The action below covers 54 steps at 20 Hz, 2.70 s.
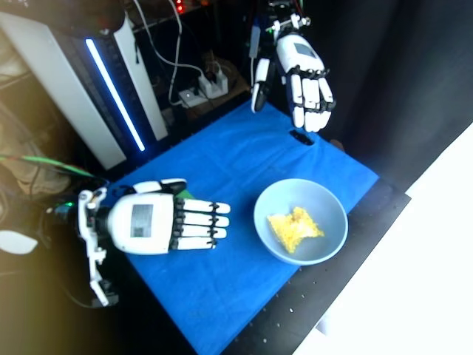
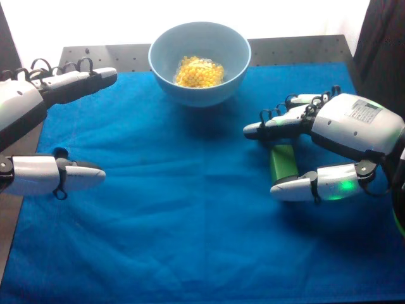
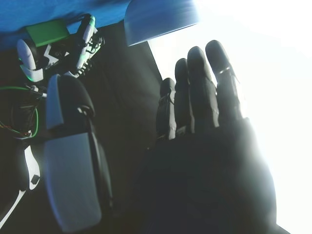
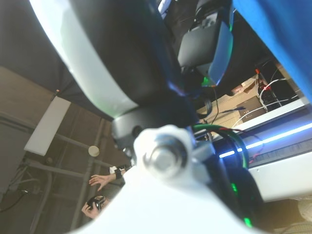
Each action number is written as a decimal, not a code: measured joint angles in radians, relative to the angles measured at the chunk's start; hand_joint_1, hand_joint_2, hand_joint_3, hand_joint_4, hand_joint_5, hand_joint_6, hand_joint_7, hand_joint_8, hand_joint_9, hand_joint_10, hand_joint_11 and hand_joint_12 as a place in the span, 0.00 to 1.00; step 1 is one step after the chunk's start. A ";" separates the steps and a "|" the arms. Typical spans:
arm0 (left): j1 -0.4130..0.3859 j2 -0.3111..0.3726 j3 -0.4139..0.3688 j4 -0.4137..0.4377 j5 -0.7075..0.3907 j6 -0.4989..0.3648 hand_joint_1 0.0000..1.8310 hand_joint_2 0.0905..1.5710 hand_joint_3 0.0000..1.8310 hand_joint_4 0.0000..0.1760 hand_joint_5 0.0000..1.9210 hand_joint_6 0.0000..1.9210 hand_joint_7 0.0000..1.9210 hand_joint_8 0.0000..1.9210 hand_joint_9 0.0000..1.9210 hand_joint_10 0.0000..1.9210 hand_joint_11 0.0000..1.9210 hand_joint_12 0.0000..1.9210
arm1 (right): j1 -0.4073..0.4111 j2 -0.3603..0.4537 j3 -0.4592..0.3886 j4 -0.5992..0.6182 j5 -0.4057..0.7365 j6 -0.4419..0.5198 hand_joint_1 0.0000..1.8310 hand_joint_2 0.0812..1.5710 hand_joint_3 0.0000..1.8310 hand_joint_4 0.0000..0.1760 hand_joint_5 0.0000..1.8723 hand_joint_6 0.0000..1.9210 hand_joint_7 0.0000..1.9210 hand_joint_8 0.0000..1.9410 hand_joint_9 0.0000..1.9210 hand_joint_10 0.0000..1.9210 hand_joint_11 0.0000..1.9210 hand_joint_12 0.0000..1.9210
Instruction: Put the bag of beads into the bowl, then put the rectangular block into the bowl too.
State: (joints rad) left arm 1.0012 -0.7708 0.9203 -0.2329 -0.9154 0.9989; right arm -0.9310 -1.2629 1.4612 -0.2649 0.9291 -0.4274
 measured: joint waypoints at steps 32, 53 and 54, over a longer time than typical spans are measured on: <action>0.000 -0.023 0.008 0.000 0.007 -0.014 0.47 0.62 0.00 0.38 0.10 0.00 0.18 0.00 0.20 0.00 0.00 0.37 | 0.282 0.106 0.006 -0.138 0.091 0.003 0.65 0.65 0.00 0.00 0.59 0.40 0.65 0.52 0.67 0.81 0.63 0.97; -0.014 -0.024 0.033 0.029 -0.014 -0.058 0.48 0.63 0.00 0.04 0.11 0.00 0.19 0.00 0.20 0.01 0.00 0.48 | 0.528 -0.272 0.358 -0.196 -0.174 0.002 0.33 0.47 0.00 1.00 0.00 0.00 0.00 0.00 0.00 0.00 0.00 0.22; -0.014 -0.025 0.033 0.029 -0.018 -0.058 0.47 0.63 0.00 0.06 0.11 0.00 0.19 0.00 0.20 0.01 0.00 0.48 | 0.528 -0.261 0.336 -0.204 -0.170 0.002 0.34 0.45 0.00 1.00 0.00 0.00 0.00 0.00 0.00 0.00 0.00 0.20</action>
State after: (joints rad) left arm 0.9874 -0.7959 0.9535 -0.2035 -0.9329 0.9405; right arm -0.4034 -1.5238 1.7977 -0.4694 0.7589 -0.4252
